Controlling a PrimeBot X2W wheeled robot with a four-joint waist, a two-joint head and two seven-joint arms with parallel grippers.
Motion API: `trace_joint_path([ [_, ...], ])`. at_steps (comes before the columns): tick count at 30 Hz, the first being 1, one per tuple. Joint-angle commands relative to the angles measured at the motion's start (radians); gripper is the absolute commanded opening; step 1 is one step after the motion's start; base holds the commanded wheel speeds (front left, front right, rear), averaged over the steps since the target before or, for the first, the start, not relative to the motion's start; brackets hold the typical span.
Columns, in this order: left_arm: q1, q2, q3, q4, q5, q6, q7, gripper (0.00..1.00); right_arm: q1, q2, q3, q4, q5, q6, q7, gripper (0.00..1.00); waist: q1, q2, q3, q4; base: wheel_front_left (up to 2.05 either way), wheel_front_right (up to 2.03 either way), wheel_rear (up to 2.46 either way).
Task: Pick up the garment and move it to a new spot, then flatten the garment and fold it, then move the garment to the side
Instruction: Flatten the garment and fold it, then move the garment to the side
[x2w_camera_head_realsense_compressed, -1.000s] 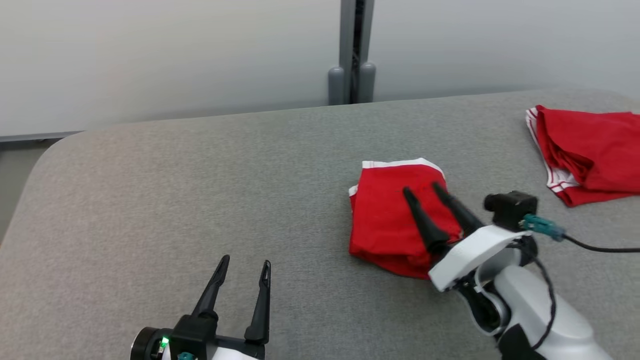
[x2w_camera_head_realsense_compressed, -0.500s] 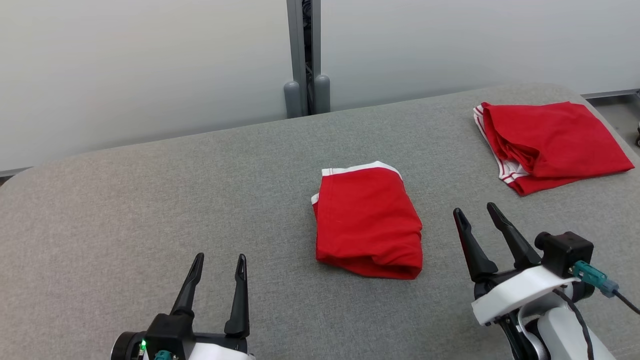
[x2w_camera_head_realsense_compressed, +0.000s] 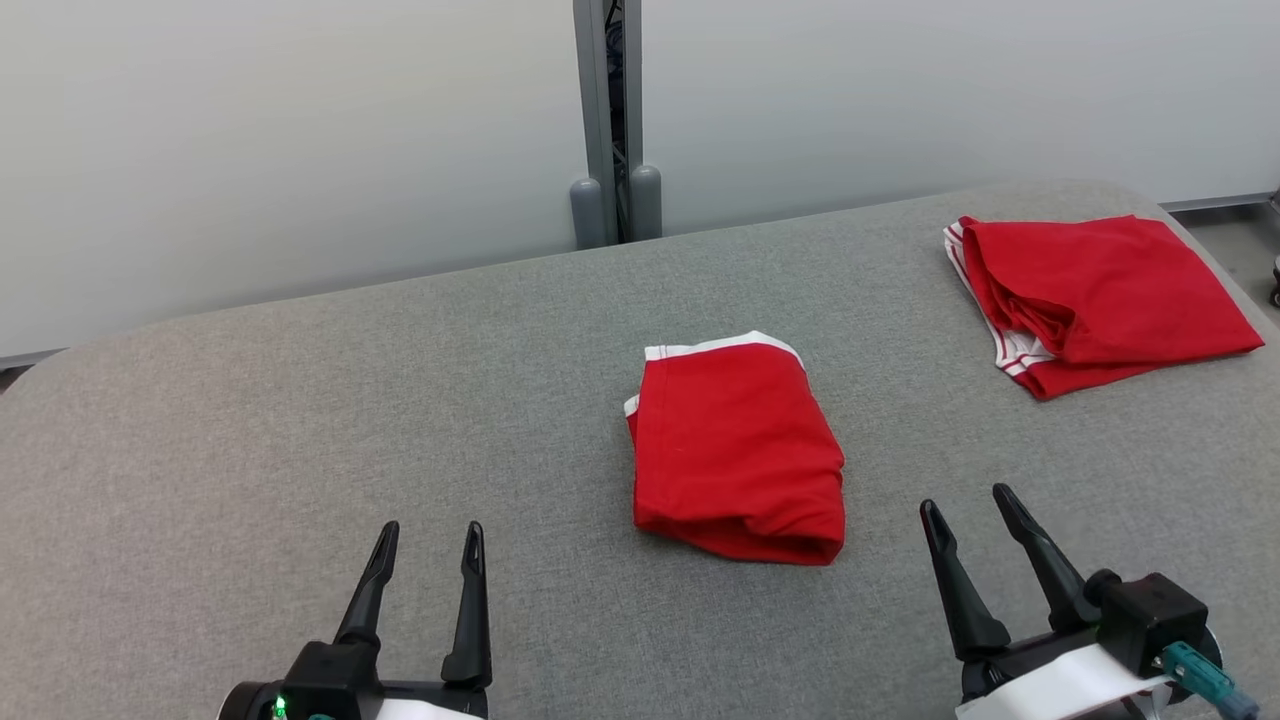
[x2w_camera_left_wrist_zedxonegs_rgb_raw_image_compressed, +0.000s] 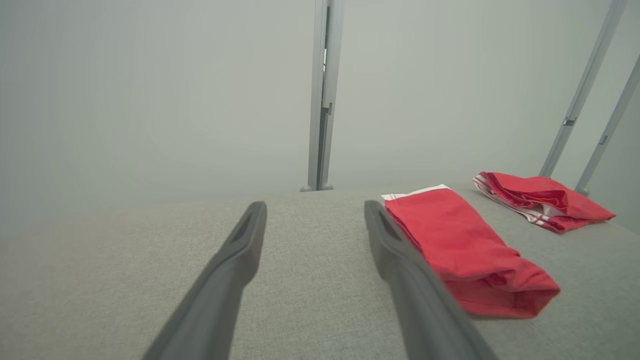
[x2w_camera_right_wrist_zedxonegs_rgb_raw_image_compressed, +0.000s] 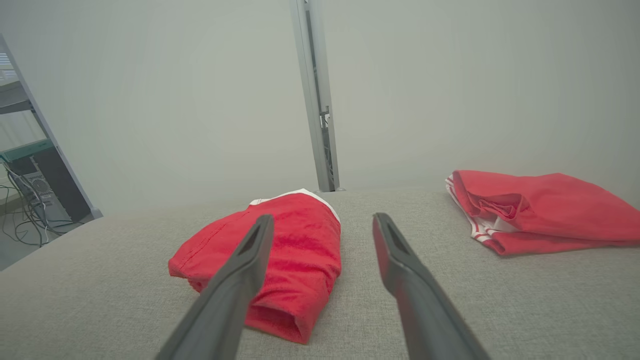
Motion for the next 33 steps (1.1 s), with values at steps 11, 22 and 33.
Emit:
trace_joint_path([
  [11,0.025,0.004,0.007,-0.004,0.015,0.003,-0.004,1.0,0.043,0.018,-0.017,-0.02,-0.02,0.0,-0.006,1.0,0.0,0.0,-0.011,0.016,0.0,0.0,0.0],
  [22,0.025,0.004,0.001,0.002,0.027,-0.004,-0.004,1.0,0.015,0.028,-0.011,0.014,0.028,0.0,-0.006,1.0,0.0,0.0,0.0,0.033,0.0,0.0,0.0],
  [33,-0.01,0.003,-0.032,0.018,0.047,-0.022,-0.004,1.0,-0.205,0.031,0.015,0.335,0.454,0.0,-0.006,1.0,0.0,0.0,0.051,0.092,0.0,0.0,0.0],
])
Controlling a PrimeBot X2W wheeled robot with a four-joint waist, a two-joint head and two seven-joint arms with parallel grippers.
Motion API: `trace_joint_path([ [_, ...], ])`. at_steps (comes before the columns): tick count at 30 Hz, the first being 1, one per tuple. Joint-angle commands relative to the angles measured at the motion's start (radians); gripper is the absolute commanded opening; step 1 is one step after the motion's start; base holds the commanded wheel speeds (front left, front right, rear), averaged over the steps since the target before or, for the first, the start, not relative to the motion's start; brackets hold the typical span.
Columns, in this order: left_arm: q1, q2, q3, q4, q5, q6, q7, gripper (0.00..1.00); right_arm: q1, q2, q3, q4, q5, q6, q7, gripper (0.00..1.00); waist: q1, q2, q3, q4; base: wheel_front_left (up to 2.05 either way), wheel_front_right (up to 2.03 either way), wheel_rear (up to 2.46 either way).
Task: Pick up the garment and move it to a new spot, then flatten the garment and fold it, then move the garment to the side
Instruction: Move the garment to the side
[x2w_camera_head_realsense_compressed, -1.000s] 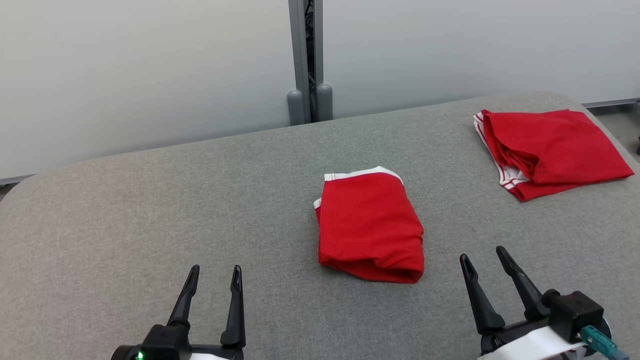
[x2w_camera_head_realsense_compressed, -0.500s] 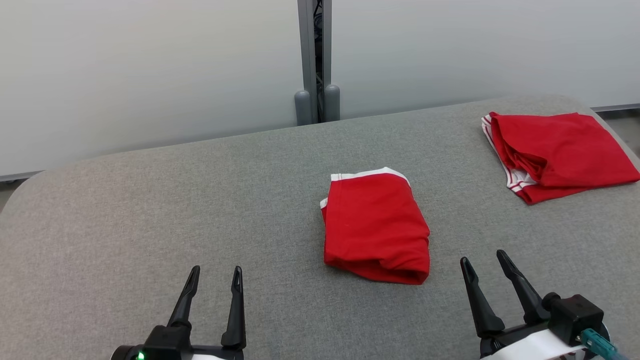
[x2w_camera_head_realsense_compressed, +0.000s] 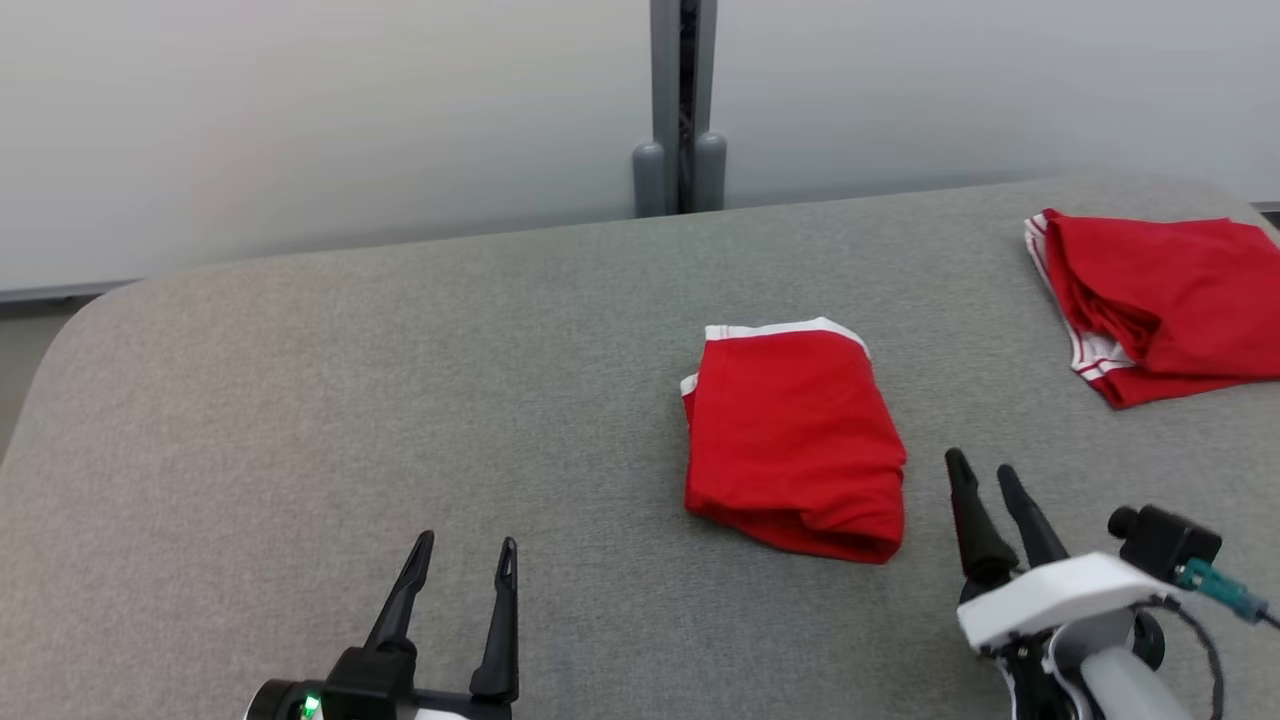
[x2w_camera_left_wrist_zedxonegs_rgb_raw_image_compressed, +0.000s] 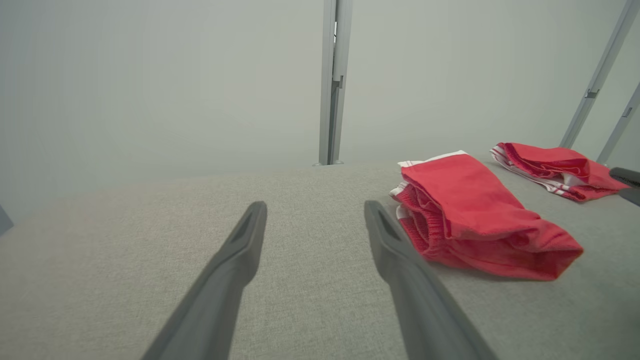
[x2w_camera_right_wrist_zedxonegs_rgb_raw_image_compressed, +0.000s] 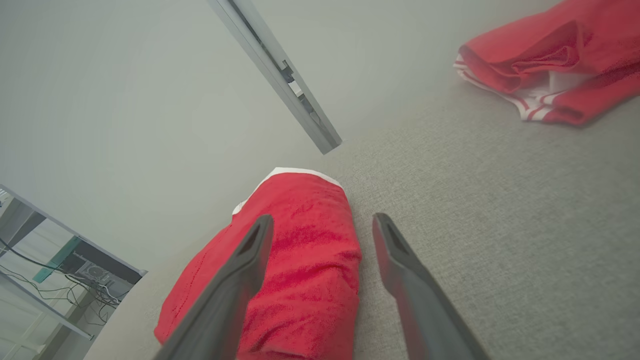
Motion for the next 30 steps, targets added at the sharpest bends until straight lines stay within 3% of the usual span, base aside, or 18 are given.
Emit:
trace_joint_path([
  [1,-0.025,0.003,-0.002,0.001,0.005,-0.006,-0.004,1.0,-0.026,-0.016,0.008,0.024,0.03,0.0,-0.003,1.0,0.0,0.0,0.019,0.02,0.0,0.0,0.0],
  [12,-0.093,0.004,-0.053,0.02,0.012,-0.009,-0.004,1.0,-0.248,-0.11,0.095,0.285,0.345,0.0,0.137,1.0,0.0,0.0,0.123,0.136,0.0,0.0,0.0],
  [22,-0.115,0.003,-0.067,0.032,0.006,-0.001,-0.004,1.0,-0.27,-0.099,0.2,0.358,0.443,0.0,0.185,1.0,0.0,0.0,0.135,0.179,0.0,0.0,0.0],
  [23,-0.116,0.003,-0.068,0.033,0.005,-0.001,-0.004,1.0,-0.27,-0.103,0.212,0.357,0.445,0.0,0.175,0.49,0.0,0.0,0.133,0.181,0.0,0.0,0.0],
  [24,-0.116,0.003,-0.068,0.033,0.005,-0.001,-0.004,1.0,-0.27,-0.103,0.212,0.357,0.445,0.0,0.175,0.49,0.0,0.0,0.133,0.181,0.0,0.0,0.0],
  [26,-0.117,0.003,-0.069,0.032,0.005,0.0,-0.004,1.0,-0.268,-0.111,0.235,0.351,0.453,0.0,0.162,0.13,0.0,0.0,0.129,0.182,0.0,0.0,0.0],
  [27,-0.116,0.003,-0.068,0.033,0.005,0.001,-0.004,1.0,-0.268,-0.115,0.247,0.348,0.453,0.0,0.156,0.0,0.0,0.0,0.127,0.182,0.0,0.0,0.0],
  [30,-0.109,0.003,-0.064,0.031,0.004,0.003,-0.004,1.0,-0.265,-0.128,0.283,0.345,0.456,0.0,0.134,0.0,0.0,0.0,0.121,0.174,0.0,0.0,0.0],
])
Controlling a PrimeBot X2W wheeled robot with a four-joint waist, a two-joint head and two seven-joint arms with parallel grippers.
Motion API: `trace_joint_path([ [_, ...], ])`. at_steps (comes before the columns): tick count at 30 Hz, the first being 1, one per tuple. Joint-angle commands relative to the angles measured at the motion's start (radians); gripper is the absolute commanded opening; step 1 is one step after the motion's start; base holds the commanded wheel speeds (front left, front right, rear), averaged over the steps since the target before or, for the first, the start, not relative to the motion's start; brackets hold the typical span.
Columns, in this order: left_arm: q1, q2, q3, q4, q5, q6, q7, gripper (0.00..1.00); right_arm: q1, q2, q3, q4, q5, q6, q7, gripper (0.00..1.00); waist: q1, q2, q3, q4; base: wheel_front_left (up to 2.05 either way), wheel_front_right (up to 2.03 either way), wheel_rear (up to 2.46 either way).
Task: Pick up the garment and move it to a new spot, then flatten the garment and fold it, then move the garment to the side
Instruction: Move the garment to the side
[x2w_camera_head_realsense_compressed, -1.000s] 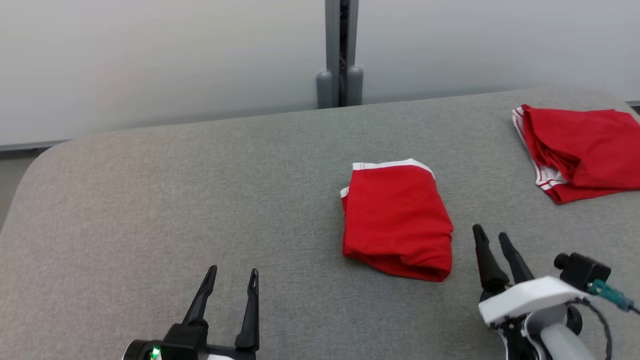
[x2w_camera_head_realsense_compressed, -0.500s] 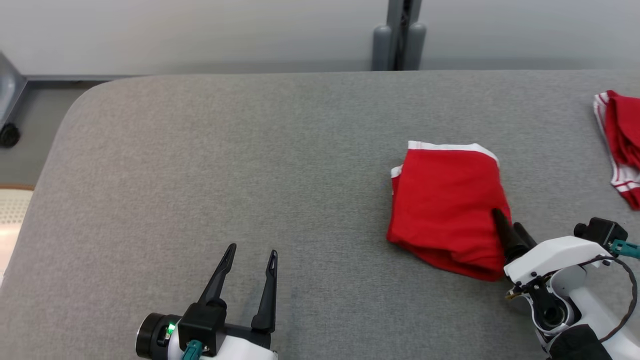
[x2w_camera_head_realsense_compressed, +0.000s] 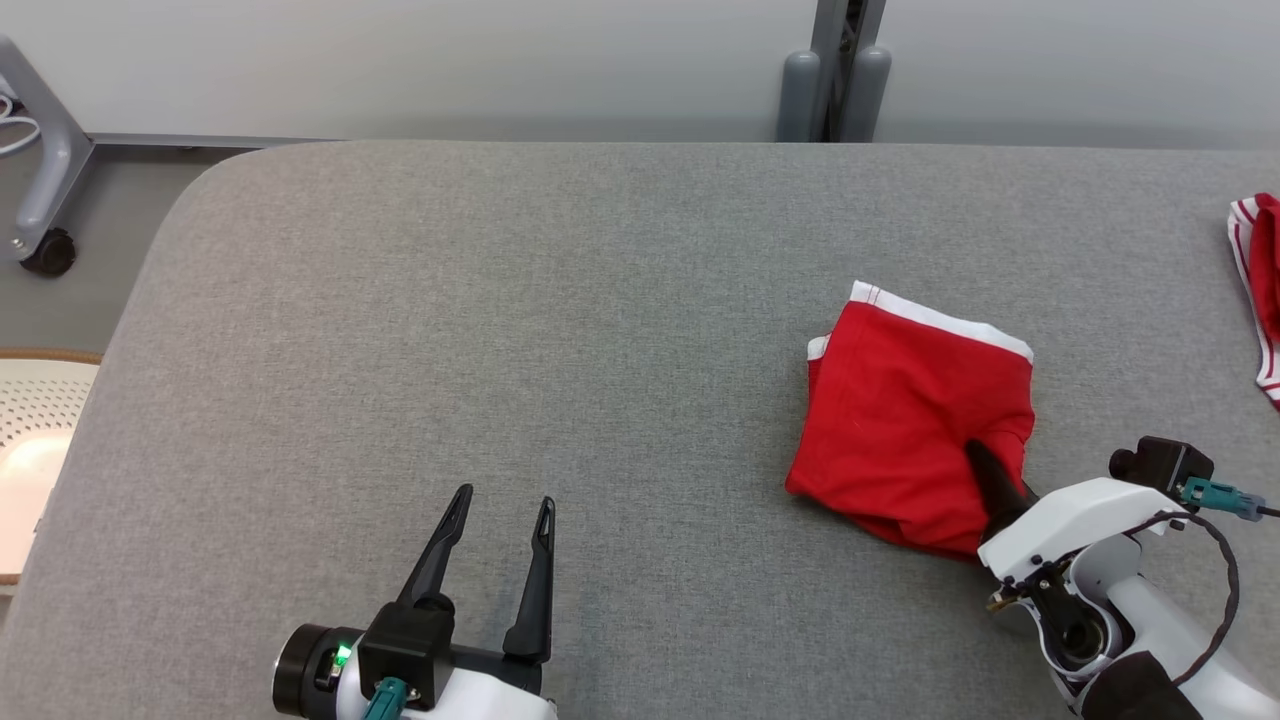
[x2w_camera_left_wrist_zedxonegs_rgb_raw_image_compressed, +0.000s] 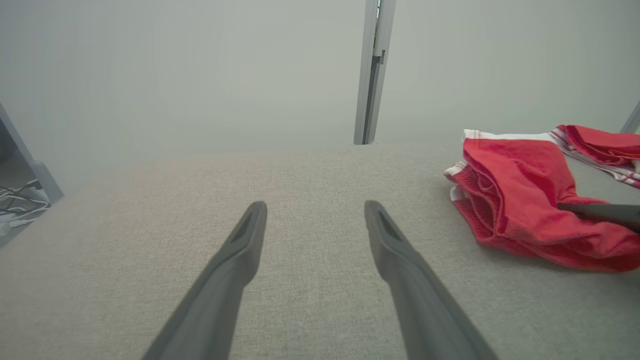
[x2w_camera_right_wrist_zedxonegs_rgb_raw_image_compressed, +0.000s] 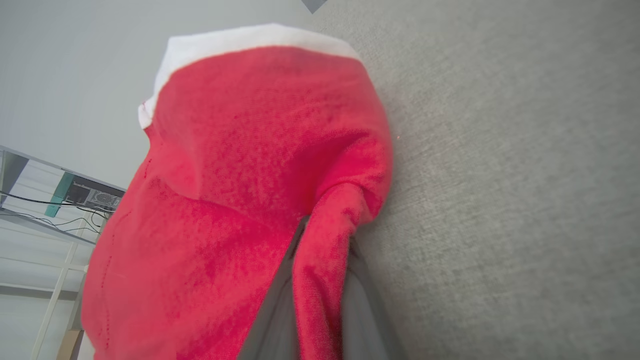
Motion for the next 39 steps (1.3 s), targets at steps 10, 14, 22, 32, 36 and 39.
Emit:
trace_joint_path([
  [10,-0.008,0.004,0.011,-0.006,0.015,-0.006,-0.004,1.0,-0.051,-0.054,0.15,-0.017,-0.072,0.0,-0.118,0.0,0.0,-0.0001,0.002,-0.07,0.0,0.0,0.0],
  [14,-0.013,0.004,0.02,-0.008,0.028,-0.011,-0.004,1.0,-0.097,-0.076,0.199,-0.018,-0.135,0.0,-0.139,0.0,0.0,-0.0001,0.006,-0.116,0.0,0.0,0.0],
  [22,-0.03,0.007,0.038,-0.013,0.058,-0.027,-0.004,1.0,-0.19,-0.098,0.204,-0.056,-0.356,0.0,-0.144,0.0,0.0,-0.0001,0.03,-0.231,0.0,0.0,0.0],
  [32,-0.096,0.021,0.038,-0.02,0.1,-0.053,-0.004,1.0,-0.329,-0.114,0.22,-0.079,-0.508,0.0,-0.145,0.0,0.0,-0.0001,0.124,-0.34,0.0,0.0,0.0],
  [36,-0.138,0.027,0.025,-0.029,0.12,-0.064,-0.004,1.0,-0.387,-0.131,0.218,-0.073,-0.53,0.0,-0.145,0.0,0.0,-0.0001,0.172,-0.362,0.0,0.0,0.0],
  [39,-0.165,0.033,0.018,-0.036,0.132,-0.072,-0.004,1.0,-0.416,-0.137,0.212,-0.073,-0.536,0.0,-0.145,0.0,0.0,-0.0001,0.199,-0.371,0.0,0.0,0.0],
])
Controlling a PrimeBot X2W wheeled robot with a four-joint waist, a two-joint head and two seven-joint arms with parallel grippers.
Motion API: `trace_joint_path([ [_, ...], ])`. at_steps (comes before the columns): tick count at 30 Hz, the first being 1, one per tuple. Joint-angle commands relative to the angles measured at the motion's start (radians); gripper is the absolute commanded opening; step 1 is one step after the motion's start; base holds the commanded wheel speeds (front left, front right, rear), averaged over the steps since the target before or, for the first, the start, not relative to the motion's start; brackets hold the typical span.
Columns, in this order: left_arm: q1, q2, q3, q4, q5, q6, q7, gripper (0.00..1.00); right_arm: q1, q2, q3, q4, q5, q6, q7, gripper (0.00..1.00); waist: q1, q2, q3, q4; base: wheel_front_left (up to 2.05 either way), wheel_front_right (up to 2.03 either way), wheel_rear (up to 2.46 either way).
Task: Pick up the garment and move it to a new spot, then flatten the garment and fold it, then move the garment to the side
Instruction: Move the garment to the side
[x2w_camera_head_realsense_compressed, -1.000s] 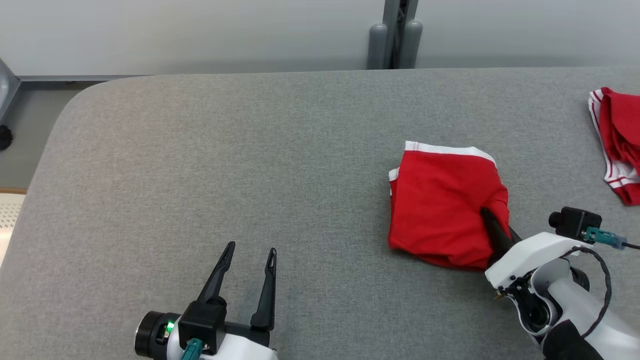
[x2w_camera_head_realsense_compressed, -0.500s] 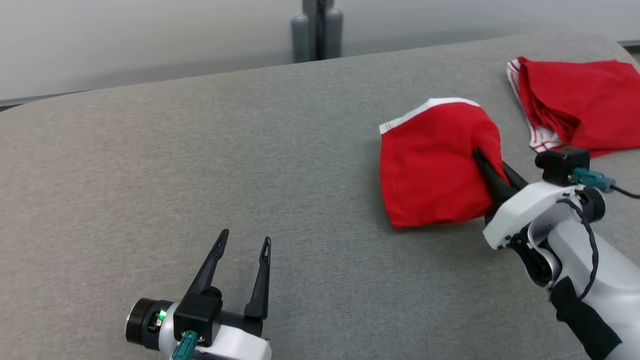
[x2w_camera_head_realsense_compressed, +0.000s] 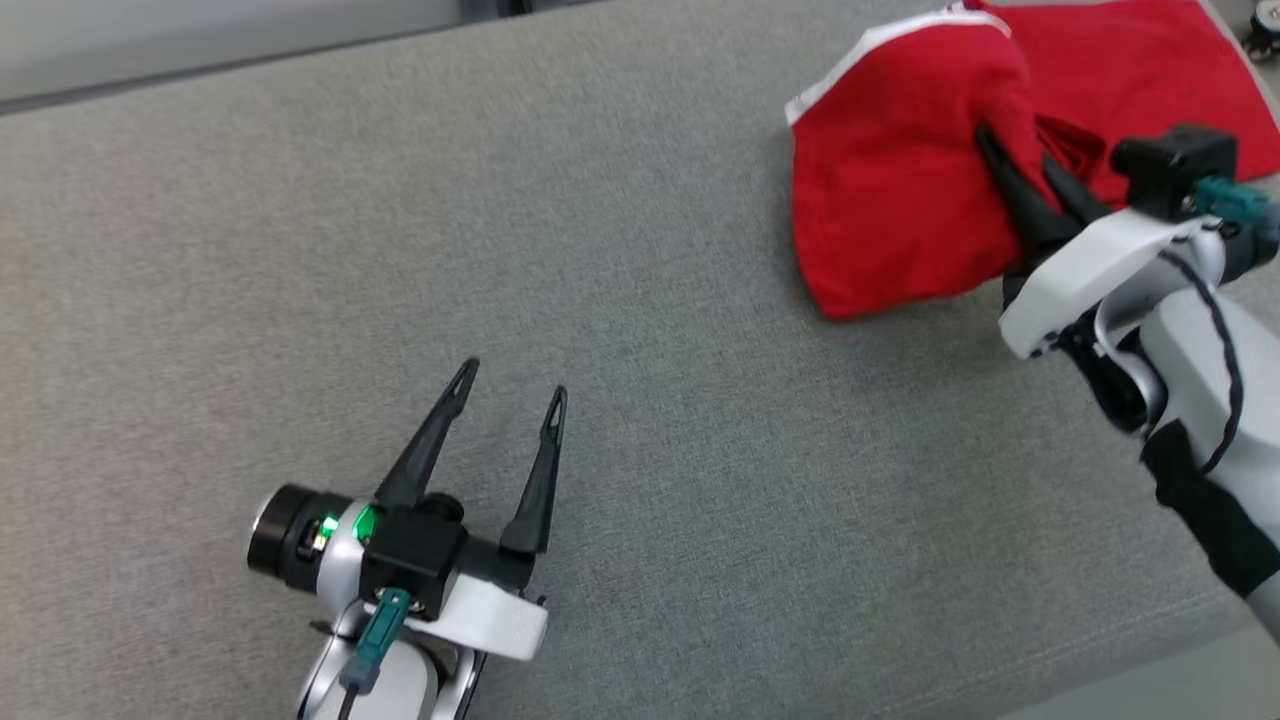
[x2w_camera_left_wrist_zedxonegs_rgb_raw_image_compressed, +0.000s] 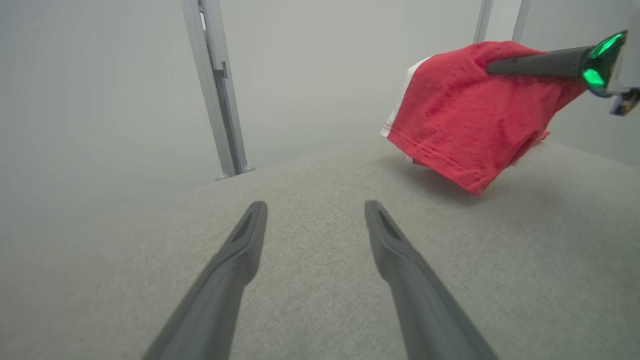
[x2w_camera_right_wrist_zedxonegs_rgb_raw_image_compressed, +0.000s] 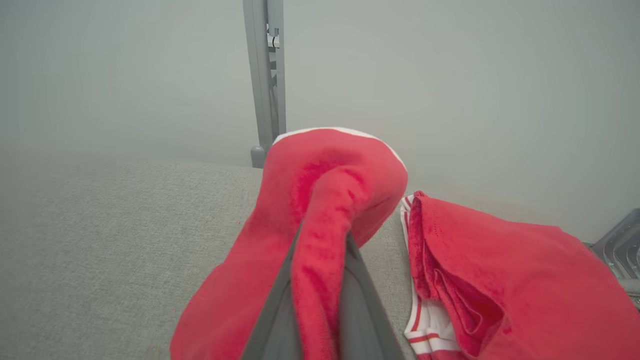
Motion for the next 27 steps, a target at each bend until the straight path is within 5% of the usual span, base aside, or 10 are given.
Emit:
trace_joint_path([
  [1,-0.025,0.007,-0.001,-0.005,0.008,-0.006,-0.004,1.0,-0.019,-0.006,-0.008,-0.002,-0.009,0.0,-0.008,0.0,0.0,0.0,0.038,-0.022,0.0,0.0,0.0],
  [12,-0.204,0.031,-0.055,-0.048,0.071,-0.049,0.021,1.0,-0.149,-0.074,-0.043,-0.019,-0.002,0.0,-0.008,0.0,0.0,0.0,0.203,-0.048,0.0,0.0,0.0],
  [27,-0.261,0.052,-0.079,-0.102,0.09,-0.052,0.051,1.0,-0.188,-0.271,-0.115,-0.064,0.072,0.0,-0.008,0.0,0.0,0.0,0.291,-0.025,0.0,0.0,0.0],
])
